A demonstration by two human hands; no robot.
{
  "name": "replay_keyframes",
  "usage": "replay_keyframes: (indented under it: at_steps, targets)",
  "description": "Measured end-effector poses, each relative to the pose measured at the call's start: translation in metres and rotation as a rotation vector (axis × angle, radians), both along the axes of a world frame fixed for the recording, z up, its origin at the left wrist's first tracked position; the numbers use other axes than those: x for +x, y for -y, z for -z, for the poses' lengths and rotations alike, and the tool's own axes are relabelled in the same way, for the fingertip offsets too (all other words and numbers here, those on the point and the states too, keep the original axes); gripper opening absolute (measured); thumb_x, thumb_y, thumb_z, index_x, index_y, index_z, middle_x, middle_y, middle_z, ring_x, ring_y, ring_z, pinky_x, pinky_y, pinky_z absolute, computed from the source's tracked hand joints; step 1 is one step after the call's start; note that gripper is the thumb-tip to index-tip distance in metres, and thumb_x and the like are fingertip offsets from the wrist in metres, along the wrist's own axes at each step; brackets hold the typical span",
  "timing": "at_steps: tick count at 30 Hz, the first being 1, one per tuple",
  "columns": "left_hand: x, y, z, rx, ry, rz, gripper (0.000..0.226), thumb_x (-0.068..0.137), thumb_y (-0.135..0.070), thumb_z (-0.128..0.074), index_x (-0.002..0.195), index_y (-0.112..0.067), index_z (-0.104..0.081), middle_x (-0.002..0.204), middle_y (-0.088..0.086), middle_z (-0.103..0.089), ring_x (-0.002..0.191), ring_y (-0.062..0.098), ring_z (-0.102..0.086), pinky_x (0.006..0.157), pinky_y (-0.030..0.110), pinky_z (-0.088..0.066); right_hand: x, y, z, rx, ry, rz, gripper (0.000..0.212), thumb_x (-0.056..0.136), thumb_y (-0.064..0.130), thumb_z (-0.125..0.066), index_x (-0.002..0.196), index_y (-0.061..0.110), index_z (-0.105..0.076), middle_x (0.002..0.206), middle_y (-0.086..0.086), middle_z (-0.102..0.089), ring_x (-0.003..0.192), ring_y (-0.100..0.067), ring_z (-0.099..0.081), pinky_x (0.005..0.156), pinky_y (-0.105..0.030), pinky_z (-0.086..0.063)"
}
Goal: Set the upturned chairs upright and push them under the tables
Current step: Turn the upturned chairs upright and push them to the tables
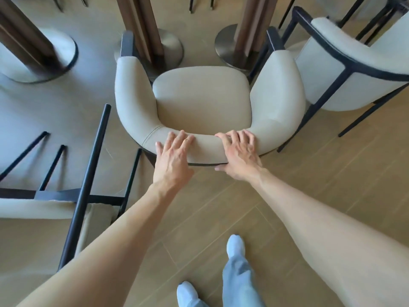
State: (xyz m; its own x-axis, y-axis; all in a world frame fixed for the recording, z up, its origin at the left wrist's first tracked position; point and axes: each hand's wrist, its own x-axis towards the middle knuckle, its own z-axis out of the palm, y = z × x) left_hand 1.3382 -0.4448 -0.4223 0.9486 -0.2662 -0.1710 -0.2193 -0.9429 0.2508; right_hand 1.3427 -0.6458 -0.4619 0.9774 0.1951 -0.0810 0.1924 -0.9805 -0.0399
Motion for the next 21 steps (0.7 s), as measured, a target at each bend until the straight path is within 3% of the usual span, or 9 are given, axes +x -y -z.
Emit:
replay_keyframes:
  at_steps: [6,14,17,19,21]
  targets:
    - [0.066,0.014,0.01,0.082,0.028,-0.047,0.071,0.086,-0.031,-0.073,0.148,-0.018,-0.04,0.154,-0.001,-0.038,0.142,0.026,-0.029,0.11,0.056,-0.029,0.065,0.007,-0.006,0.006,-0.047,-0.026,0.095,0.067,0.062,-0.078,0.143,0.024,-0.037,0.126,-0.005,-0.047,0.125,-0.03,-0.042,0.114,-0.045,-0.018]
    - [0.072,0.016,0.005,0.108,-0.056,-0.054,0.072,0.088,-0.027,-0.073,0.151,-0.017,-0.04,0.156,0.0,-0.037,0.148,0.03,-0.024,0.111,0.055,-0.03,0.07,0.01,-0.008,0.012,-0.071,-0.06,0.097,0.068,0.065,-0.076,0.143,0.02,-0.035,0.127,-0.005,-0.047,0.122,-0.031,-0.044,0.115,-0.048,-0.018]
    - [0.078,0.016,-0.01,0.071,-0.155,-0.04,0.071,0.088,-0.022,-0.068,0.152,-0.017,-0.037,0.153,0.0,-0.036,0.142,0.027,-0.027,0.105,0.051,-0.036,0.072,0.009,-0.021,0.051,-0.237,-0.053,0.099,0.071,0.065,-0.073,0.148,0.023,-0.027,0.139,-0.003,-0.04,0.131,-0.029,-0.035,0.119,-0.047,-0.009]
    - [0.077,0.018,-0.028,-0.031,-0.26,-0.118,0.066,0.09,-0.024,-0.067,0.15,-0.019,-0.042,0.151,0.001,-0.041,0.135,0.026,-0.039,0.099,0.04,-0.041,0.081,0.01,-0.038,0.103,-0.412,-0.033,0.1,0.076,0.067,-0.067,0.153,0.023,-0.02,0.148,-0.004,-0.031,0.14,-0.029,-0.025,0.12,-0.047,-0.003]
    - [0.071,0.02,-0.052,-0.212,-0.362,-0.288,0.056,0.091,-0.028,-0.065,0.145,-0.025,-0.051,0.137,0.005,-0.059,0.107,0.021,-0.062,0.085,0.028,-0.044,0.094,0.007,-0.063,0.142,-0.587,-0.009,0.098,0.083,0.068,-0.058,0.157,0.021,-0.015,0.155,-0.006,-0.024,0.146,-0.028,-0.017,0.121,-0.047,-0.005]
